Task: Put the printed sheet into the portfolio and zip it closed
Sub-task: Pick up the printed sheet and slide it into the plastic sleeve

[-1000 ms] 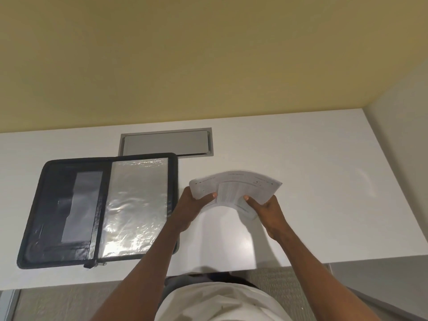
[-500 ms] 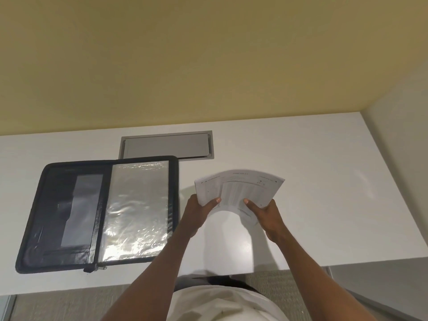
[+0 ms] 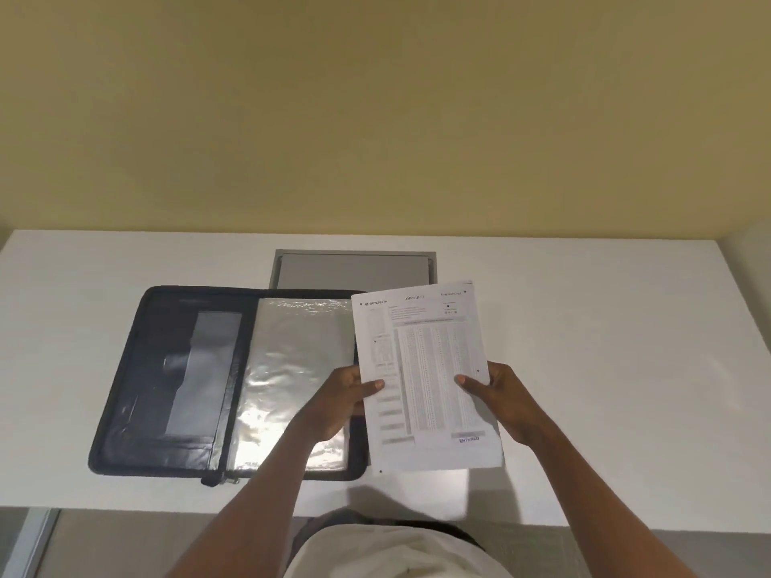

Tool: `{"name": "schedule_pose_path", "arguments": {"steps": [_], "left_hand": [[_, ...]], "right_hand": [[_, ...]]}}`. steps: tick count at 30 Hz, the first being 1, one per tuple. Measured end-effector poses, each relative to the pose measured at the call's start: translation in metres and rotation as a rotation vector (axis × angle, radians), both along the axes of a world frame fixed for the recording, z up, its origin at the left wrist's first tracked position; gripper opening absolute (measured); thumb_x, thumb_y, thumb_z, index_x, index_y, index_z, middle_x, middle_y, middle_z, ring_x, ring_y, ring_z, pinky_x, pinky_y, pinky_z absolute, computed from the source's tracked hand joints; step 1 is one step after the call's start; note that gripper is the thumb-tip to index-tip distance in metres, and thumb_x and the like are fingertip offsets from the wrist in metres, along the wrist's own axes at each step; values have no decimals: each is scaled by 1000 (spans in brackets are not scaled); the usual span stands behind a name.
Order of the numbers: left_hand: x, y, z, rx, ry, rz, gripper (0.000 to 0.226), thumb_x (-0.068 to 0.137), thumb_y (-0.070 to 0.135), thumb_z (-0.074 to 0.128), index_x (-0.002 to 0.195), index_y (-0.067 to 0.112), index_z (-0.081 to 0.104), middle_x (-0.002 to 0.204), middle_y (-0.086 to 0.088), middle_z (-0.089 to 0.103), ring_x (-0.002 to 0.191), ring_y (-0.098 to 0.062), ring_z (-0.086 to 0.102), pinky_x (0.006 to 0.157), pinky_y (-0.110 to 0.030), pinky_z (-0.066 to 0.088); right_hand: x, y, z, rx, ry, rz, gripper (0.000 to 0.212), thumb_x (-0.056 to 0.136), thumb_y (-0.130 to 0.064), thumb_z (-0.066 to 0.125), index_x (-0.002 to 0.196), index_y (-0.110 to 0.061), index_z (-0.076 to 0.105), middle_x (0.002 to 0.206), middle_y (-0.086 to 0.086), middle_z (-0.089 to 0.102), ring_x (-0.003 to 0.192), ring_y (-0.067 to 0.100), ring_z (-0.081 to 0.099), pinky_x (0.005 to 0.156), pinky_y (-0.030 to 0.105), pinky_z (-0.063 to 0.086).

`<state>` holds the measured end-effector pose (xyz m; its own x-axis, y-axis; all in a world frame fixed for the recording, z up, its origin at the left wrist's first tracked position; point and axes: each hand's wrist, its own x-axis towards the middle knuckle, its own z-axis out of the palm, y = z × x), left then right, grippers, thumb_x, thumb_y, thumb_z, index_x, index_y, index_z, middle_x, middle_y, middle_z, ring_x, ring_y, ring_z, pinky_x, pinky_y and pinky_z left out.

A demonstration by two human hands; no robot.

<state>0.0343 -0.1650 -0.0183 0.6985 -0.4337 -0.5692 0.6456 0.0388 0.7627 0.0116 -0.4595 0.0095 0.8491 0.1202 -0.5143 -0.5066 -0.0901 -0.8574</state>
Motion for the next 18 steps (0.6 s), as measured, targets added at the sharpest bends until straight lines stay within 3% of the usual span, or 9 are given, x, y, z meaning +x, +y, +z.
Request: {"name": "schedule_pose_path", "arguments": {"steps": [6, 8, 11, 14, 18], "left_hand": [[25, 92, -10, 171, 8, 187, 30, 88, 12, 79, 116, 3, 73, 117, -20, 75, 100, -38, 74, 83, -43, 62], [42, 121, -15, 283, -36, 265, 23, 88, 7, 77, 111, 3, 75, 109, -18, 77, 94, -38, 74, 74, -39, 62], [74, 155, -32, 581, -194, 322, 16, 88, 1, 75, 99, 11, 80, 94, -8, 80, 93, -32, 76, 80, -42, 62], [106, 179, -47, 887, -404, 253, 16, 89, 6, 74, 103, 13, 80, 96, -4, 80, 88, -16, 75, 91, -37, 60], [143, 196, -55, 1015, -571, 87, 22, 93, 9, 70, 114, 13, 77, 114, -7, 75, 99, -24, 70, 89, -36, 56]], "right_hand": [[13, 49, -4, 11, 54, -52, 31, 95, -19, 69, 125, -13, 69, 119, 0, 75, 112, 16, 71, 103, 40, 52], [19, 65, -5, -2, 63, -92, 30, 95, -16, 69, 125, -12, 69, 115, -3, 76, 107, 12, 72, 94, 30, 57], [28, 88, -6, -4, 68, -147, 30, 95, -12, 67, 125, -10, 68, 115, -2, 77, 102, 12, 74, 74, 15, 57], [37, 108, -9, 0, 81, -176, 28, 96, -12, 66, 124, -10, 69, 116, 4, 76, 104, 22, 74, 76, 21, 59], [48, 131, -7, -41, 104, -204, 22, 95, -15, 68, 116, -10, 72, 108, 5, 78, 97, 24, 76, 73, 25, 60]]}}
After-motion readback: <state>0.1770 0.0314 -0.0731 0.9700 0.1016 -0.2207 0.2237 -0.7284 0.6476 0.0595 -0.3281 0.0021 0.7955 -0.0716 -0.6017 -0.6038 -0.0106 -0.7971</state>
